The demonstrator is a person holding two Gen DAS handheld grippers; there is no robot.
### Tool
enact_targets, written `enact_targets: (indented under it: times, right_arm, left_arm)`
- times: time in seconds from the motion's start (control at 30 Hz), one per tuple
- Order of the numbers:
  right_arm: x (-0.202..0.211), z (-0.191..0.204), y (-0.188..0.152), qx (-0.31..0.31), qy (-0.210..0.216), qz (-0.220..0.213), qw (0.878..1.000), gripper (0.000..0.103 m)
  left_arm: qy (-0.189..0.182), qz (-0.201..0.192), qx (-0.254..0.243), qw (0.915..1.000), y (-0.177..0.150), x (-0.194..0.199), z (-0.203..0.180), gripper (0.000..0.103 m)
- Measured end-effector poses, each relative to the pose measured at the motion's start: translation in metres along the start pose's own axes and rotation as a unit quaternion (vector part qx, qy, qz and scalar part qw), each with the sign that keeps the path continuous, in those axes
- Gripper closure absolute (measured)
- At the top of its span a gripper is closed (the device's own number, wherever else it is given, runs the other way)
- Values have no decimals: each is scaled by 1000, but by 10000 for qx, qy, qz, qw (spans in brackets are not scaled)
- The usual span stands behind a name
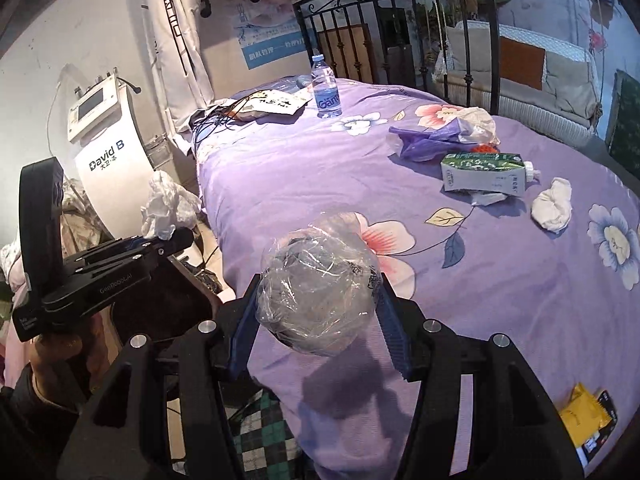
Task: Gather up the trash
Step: 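Carry the tissue over the black bin and open the left tool, then lower the clear plastic bag into the black bin and open the right tool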
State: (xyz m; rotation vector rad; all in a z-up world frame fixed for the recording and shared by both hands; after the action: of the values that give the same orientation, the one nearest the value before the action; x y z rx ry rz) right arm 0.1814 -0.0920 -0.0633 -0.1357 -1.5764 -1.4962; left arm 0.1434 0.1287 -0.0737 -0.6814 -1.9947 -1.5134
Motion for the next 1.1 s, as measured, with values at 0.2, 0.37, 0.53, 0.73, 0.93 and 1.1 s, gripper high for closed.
enact_targets:
  times: [0.2,0.37,0.53,0.73,0.93,1.1]
  right_arm:
    - [-12,33,-10,162,224,5,9996,48]
    - [-16,57,-13,404,265,-76,9988,48]
    - [-24,70,-16,467,402,-47,9981,48]
    - [-34,78,-23,456,501,64,9977,48]
    - [-40,78,-26,423,492,134,9978,48]
    - [-44,79,-29,430,485,197,9977,48]
  left_arm:
    - [384,146,287,9987,-22,7,40,83]
    - [665,363,569,9955,-44,8,73,83]
    - [881,644,819,9906,-64,1,98,83]
    - [1086,1140,1012,9823,-88,-21,121,82]
    - [1101,1451,1046,9777,-100,-37,128,70]
    - [1136,1485,1001,9773,-102,-40,128,42]
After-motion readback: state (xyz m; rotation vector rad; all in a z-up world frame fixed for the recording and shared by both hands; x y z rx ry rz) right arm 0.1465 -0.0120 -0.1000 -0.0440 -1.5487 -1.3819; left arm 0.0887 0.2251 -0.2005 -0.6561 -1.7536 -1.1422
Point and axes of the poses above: each gripper's, at about its wrist camera, not at the fingertips, and x roughly against the way its jaws point, z to its left, y to its top, the point moved 4 cm from there along -x, roughly the way its jaws point, and after that the axes turned 8 degrees about x, right-handed, at the moved point
